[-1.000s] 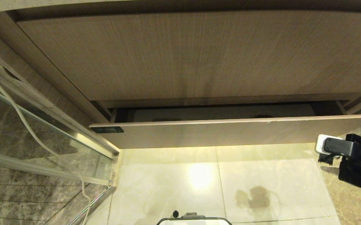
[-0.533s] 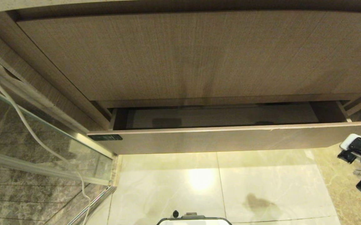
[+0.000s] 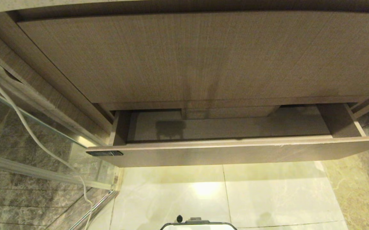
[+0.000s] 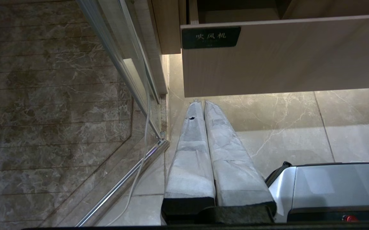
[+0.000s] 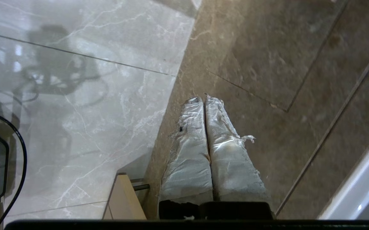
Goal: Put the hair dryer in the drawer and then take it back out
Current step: Pull open the drawer
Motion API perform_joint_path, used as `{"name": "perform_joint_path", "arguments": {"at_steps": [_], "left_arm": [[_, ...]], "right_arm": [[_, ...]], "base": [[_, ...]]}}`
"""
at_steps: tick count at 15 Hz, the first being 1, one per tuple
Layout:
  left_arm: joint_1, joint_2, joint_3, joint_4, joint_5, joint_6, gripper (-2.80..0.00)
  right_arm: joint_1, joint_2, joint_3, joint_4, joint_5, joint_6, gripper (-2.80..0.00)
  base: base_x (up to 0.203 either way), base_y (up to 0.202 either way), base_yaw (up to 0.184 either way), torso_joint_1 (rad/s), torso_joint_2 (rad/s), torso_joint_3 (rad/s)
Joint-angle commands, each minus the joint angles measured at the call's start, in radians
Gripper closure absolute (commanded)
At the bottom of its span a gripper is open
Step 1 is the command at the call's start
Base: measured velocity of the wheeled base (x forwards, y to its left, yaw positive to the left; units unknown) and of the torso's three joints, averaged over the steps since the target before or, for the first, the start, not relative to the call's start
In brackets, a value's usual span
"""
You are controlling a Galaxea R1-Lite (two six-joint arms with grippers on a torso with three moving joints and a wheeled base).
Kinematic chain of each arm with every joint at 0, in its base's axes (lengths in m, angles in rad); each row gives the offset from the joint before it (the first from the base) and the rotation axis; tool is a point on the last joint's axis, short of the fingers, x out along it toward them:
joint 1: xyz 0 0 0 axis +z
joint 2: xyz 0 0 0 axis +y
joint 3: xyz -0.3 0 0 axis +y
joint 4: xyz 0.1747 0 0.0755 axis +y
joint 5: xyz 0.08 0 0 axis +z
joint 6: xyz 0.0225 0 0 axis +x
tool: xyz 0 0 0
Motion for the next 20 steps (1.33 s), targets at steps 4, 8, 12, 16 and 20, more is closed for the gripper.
{"name": "perform_joint_path", "arguments": {"at_steps": [4,8,12,16,20], "left_arm": [[0.0,0.0,0.001,0.0,0.0,0.0,0.0],[0.0,0.0,0.0,0.0,0.0,0.0,0.0],[0.0,0.0,0.001,0.0,0.0,0.0,0.0],[0.0,0.0,0.0,0.0,0.0,0.0,0.0],[0.0,0.0,0.001,0.0,0.0,0.0,0.0]], "right_arm": [[-0.021,-0.141,0.041,0.025,-0.002,0.035,0.0],[-0.021,-0.205,0.051,0.081,-0.001,0.111,0.0],[-0.028,-0.319,0.057,0.149,0.0,0.187,0.0],[-0.045,-0.521,0.179,0.072,0.002,0.269,0.0],[-0.038,-0.683,0.344,-0.035,0.034,0.506,0.0]], "base": [[0.0,0.0,0.0,0.0,0.0,0.0],[0.0,0.0,0.0,0.0,0.0,0.0],[0.0,0.0,0.0,0.0,0.0,0.0],[0.0,0.0,0.0,0.0,0.0,0.0],[0.0,0.0,0.0,0.0,0.0,0.0]]}}
